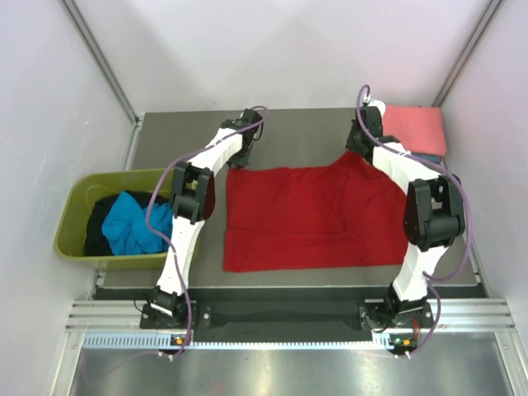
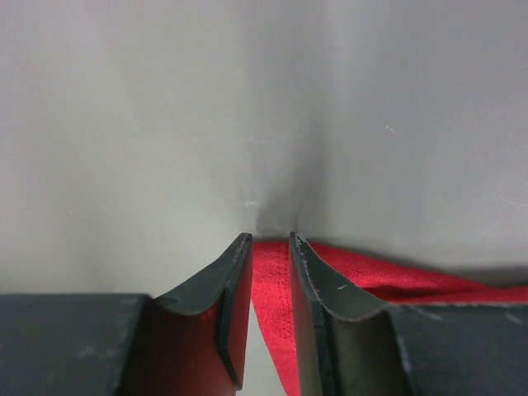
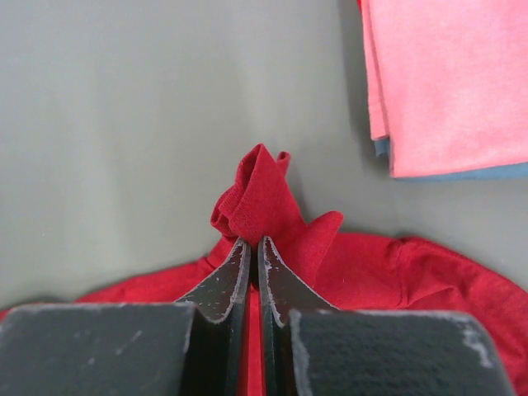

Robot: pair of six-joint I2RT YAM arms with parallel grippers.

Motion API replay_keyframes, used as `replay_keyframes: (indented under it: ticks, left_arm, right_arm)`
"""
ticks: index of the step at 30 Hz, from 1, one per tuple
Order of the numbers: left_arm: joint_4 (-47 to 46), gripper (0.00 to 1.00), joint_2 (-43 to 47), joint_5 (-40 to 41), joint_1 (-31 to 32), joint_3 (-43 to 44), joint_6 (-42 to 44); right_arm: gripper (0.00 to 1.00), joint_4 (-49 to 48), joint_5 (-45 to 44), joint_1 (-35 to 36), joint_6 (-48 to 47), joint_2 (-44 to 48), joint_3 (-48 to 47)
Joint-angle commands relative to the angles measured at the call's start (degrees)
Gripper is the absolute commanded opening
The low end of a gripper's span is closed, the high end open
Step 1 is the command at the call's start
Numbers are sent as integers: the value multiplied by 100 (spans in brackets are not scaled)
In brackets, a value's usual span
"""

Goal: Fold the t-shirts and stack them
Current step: Fold the tshirt

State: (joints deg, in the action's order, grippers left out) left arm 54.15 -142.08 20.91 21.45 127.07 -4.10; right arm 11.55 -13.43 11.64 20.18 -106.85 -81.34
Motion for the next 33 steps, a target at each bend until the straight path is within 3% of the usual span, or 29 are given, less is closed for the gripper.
replay_keyframes:
  ticks: [1, 11, 22, 33]
  left_arm:
    - [201, 31, -65, 63, -80, -59, 76]
    - [-238, 28, 585, 476, -80, -182, -679]
    - [-221, 28, 735, 845, -71, -226, -1444]
    - [-1, 30, 735, 362, -89, -393, -1796]
  right_arm:
    - [0, -285, -2, -100, 65, 322, -40]
    - [0, -294, 77, -153, 64, 322, -13]
    - [0, -346, 200, -223, 73, 428, 136]
    - [0, -373, 323, -276, 135, 586, 259]
